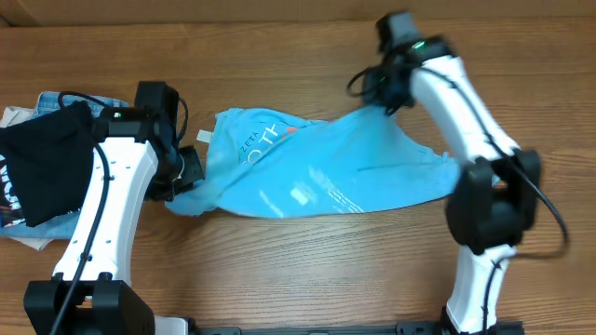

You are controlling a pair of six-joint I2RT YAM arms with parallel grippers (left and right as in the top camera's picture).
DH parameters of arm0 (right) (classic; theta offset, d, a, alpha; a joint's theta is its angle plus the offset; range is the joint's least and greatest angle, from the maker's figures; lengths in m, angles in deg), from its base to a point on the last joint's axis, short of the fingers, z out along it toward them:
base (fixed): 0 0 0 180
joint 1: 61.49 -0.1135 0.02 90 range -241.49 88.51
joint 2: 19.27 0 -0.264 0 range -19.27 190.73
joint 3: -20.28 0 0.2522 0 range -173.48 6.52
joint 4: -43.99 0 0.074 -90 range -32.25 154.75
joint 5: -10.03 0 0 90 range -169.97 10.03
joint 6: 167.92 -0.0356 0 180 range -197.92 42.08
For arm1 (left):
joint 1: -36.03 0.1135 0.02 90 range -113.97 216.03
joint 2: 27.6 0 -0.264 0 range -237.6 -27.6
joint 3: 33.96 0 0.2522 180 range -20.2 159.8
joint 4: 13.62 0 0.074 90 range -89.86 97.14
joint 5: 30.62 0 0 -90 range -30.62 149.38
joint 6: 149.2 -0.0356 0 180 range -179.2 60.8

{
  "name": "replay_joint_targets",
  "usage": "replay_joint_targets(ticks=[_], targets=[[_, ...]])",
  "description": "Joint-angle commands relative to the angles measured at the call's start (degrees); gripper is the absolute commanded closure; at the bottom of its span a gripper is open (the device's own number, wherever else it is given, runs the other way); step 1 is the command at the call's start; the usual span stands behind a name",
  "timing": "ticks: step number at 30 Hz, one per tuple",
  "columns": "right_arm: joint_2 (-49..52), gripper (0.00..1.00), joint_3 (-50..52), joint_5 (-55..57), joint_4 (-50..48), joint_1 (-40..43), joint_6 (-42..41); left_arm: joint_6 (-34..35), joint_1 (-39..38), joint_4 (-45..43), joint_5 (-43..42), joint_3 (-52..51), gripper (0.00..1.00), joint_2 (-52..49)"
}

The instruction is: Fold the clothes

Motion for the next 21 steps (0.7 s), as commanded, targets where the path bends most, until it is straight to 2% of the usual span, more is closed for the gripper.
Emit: replay_joint_targets(ticks=[1, 5, 8, 21], targets=[[-7.6, 0.96, -3.8, 3.8, 7.4, 1.1, 0.5, 1.0, -0.4, -2.4, -2.0, -0.1, 0.92, -0.2], [-8.0, 0.96, -3.0, 5.1, 23.5, 1.5, 0.5, 1.0, -0.4, -3.3, -2.3, -0.1, 0.92, -0.2], [-7.9, 0.96, 0.5, 5.5, 29.5, 1.5, 0.5, 0.9, -0.4, -3.1, -2.3, -0.1, 0.91, -0.2], [-7.9, 0.93, 26.0, 11.5, 27.0, 5.0, -7.8, -0.8, -0.4, -2.5, -1.6, -0.1, 0.90, -0.2]])
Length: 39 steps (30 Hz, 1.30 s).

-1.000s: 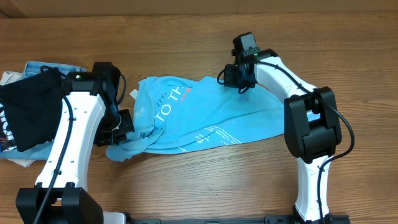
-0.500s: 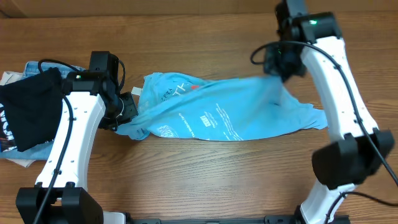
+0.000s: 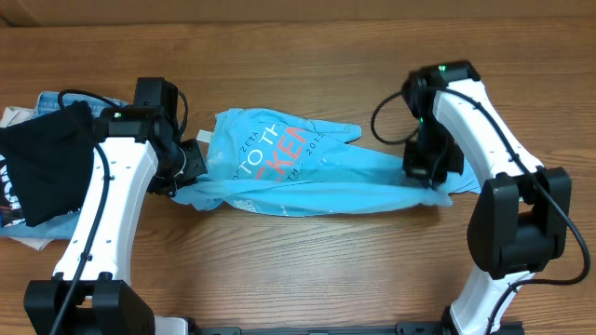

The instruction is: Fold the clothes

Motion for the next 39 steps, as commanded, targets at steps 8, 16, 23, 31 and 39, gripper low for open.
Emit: replay_joint_targets(ticks=[8, 16, 23, 31, 39], targets=[[0.2, 0.85, 15.7, 2.0, -10.1, 6.8, -5.4, -0.5, -0.4, -0.7, 0.2, 0.0, 0.87, -0.2], [0.1, 0.84, 17.0, -8.1, -16.5, 9.4, 0.1, -0.5, -0.3, -0.8, 0.2, 0.0, 0.85, -0.2], [0.0, 0.84, 17.0, -24.0, -19.4, 8.6, 13.7, -0.5, -0.3, -0.8, 0.2, 0.0, 0.84, -0.2], [0.0, 0.83, 17.1, -22.8, -14.5, 8.4, 16.7, -0.5, -0.3, -0.8, 0.1, 0.0, 0.83, -0.2], [0.0, 0.71, 19.0, -20.0, -15.5, 8.1, 17.0, -0.5, -0.3, -0.4, 0.0, 0.0, 0.83, -0.2]])
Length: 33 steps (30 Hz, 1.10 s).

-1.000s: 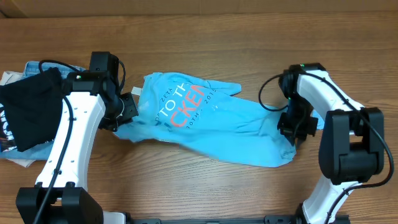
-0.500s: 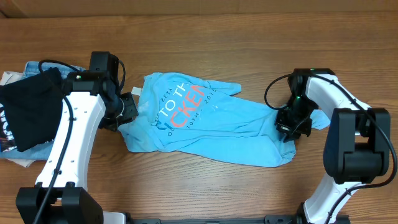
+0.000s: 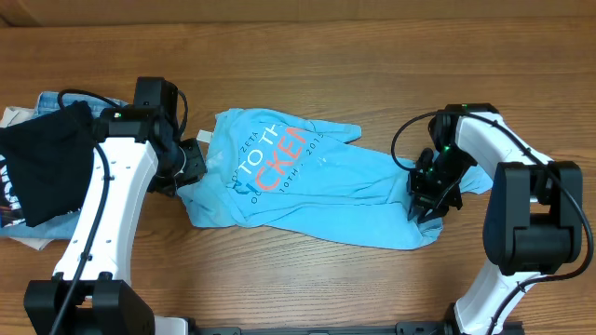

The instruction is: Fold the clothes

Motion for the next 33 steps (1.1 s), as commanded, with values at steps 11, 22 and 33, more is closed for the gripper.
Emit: replay_joint_targets(ticks=[11, 22, 33], targets=[[0.0, 0.96, 3.6, 3.9, -3.2, -0.5, -2.6, -0.5, -0.3, 0.1, 0.0, 0.1, 0.83, -0.2], [-6.3, 0.96, -11.8, 4.4, 1.6, 1.2, -4.0, -0.5, -0.3, -0.4, 0.0, 0.1, 0.84, -0.2], [-6.6, 0.65, -4.1, 4.7, 1.4, 1.2, -5.2, -0.5, -0.3, -0.5, 0.0, 0.1, 0.83, -0.2]])
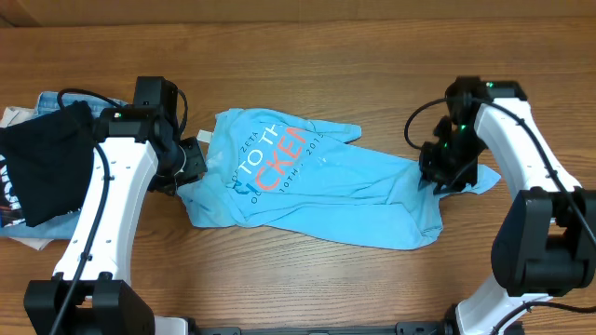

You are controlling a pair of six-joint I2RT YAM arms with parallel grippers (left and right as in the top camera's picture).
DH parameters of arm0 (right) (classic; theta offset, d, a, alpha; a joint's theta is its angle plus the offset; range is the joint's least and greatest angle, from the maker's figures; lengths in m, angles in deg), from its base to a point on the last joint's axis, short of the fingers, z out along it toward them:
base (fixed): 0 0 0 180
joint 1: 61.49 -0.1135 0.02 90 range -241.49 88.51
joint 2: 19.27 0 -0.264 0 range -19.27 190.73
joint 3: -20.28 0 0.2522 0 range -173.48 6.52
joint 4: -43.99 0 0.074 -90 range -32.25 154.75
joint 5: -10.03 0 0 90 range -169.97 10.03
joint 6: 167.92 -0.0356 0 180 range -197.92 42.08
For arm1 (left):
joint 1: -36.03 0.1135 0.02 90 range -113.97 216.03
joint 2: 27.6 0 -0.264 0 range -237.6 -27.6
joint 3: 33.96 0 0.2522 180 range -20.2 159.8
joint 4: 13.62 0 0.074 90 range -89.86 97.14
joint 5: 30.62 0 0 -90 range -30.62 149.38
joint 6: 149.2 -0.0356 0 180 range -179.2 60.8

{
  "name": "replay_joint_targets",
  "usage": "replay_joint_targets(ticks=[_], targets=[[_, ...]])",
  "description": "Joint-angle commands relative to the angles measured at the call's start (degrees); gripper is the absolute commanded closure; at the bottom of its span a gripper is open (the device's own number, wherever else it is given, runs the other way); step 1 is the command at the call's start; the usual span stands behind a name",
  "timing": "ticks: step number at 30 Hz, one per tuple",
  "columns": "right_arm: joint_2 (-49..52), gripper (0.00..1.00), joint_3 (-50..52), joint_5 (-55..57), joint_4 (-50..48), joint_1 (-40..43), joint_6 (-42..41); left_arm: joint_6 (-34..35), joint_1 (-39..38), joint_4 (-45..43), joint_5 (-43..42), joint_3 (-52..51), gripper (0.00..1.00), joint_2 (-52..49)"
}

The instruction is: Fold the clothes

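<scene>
A light blue T-shirt [317,191] with red and white lettering lies spread across the middle of the table, wrinkled, its lower right corner toward the front edge. My left gripper [182,179] sits low at the shirt's left edge and looks shut on the fabric there. Over the shirt's right end is my right gripper [443,180], pointing down. Its fingers seem apart, with no cloth lifted between them, though the overhead view shows them small and dark.
At the table's far left edge, beside the left arm, lies a pile of other clothes: a black garment [42,163] on top of lighter pieces [28,228]. The two arm bases stand at the front edge, left and right.
My right gripper has moved from the shirt's lower right corner back and up to its right end. The corner stays flat on the table where it was. The left gripper has not moved.
The right gripper first held the shirt's right part raised near the back of the table while the left held the left edge. Then the shirt was bunched lengthwise, the right gripper farther forward. Then it lay spread out, and now the right gripper is off its corner.
</scene>
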Motion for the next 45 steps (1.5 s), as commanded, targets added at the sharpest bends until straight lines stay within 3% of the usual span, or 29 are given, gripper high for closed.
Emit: replay_joint_targets(ticks=[1, 12, 17, 22, 33, 39, 45], targets=[[0.2, 0.65, 5.0, 0.3, -1.9, 0.3, -1.0, -0.5, -0.3, 0.2, 0.0, 0.1, 0.83, -0.2], [0.2, 0.66, 18.2, -1.2, -12.0, 0.3, -2.3, -0.5, -0.3, -0.1, 0.0, 0.1, 0.82, -0.2], [0.2, 0.90, 18.3, -2.8, -11.8, 0.3, -1.6, -0.5, -0.3, 0.0, 0.0, 0.1, 0.82, -0.2], [0.2, 0.96, 18.3, -2.8, -10.4, 0.2, -1.6, -0.5, -0.3, -0.1, 0.0, 0.1, 0.82, -0.2], [-0.5, 0.96, 17.7, -3.7, -10.1, 0.3, -0.9, -0.5, -0.3, -0.1, 0.0, 0.1, 0.82, -0.2], [-5.7, 0.96, 5.3, -5.3, -13.7, 0.5, -0.9, -0.5, -0.3, -0.7, 0.0, 0.1, 0.82, -0.2], [-8.4, 0.96, -13.2, -3.6, -8.5, 0.5, -0.9, -0.5, -0.3, -0.9, 0.0, 0.1, 0.82, -0.2]])
